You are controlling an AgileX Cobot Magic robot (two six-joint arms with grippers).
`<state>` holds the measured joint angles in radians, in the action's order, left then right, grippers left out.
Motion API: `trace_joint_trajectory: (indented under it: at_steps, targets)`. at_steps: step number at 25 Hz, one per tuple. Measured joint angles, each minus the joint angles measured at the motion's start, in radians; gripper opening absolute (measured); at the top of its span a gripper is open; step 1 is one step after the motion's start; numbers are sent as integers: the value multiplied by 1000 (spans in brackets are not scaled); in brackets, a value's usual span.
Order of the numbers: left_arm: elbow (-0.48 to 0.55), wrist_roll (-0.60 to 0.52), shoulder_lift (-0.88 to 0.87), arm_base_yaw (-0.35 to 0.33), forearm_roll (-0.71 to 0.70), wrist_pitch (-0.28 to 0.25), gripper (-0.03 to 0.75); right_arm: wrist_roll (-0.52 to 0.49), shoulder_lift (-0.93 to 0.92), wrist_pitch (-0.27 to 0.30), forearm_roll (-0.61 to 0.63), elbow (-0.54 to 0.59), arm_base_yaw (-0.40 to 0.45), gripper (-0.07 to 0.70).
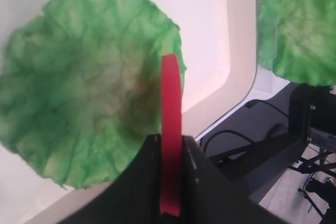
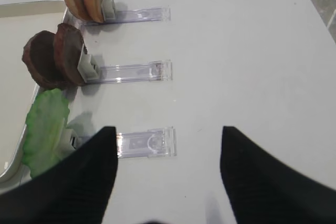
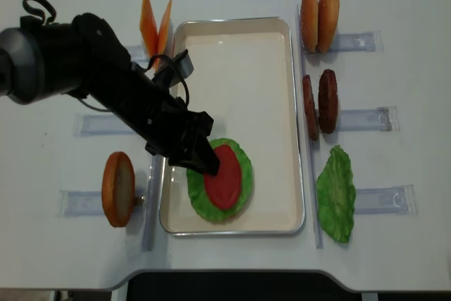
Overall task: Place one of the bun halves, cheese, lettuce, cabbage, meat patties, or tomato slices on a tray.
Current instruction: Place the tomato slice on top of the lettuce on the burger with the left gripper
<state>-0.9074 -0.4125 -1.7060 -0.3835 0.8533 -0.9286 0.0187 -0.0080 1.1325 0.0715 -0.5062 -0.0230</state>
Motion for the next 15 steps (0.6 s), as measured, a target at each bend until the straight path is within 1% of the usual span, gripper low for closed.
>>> trace_joint_trajectory:
  at_steps: [7,12,15]
  targets:
    - [0,9,0,0,-28,5,67,0,0,0,0,0,0,413]
    - [0,-30,0,0,-28,22,66,0,0,0,0,0,0,413]
    - [0,-36,0,0,-29,23,66,0,0,0,0,0,0,413]
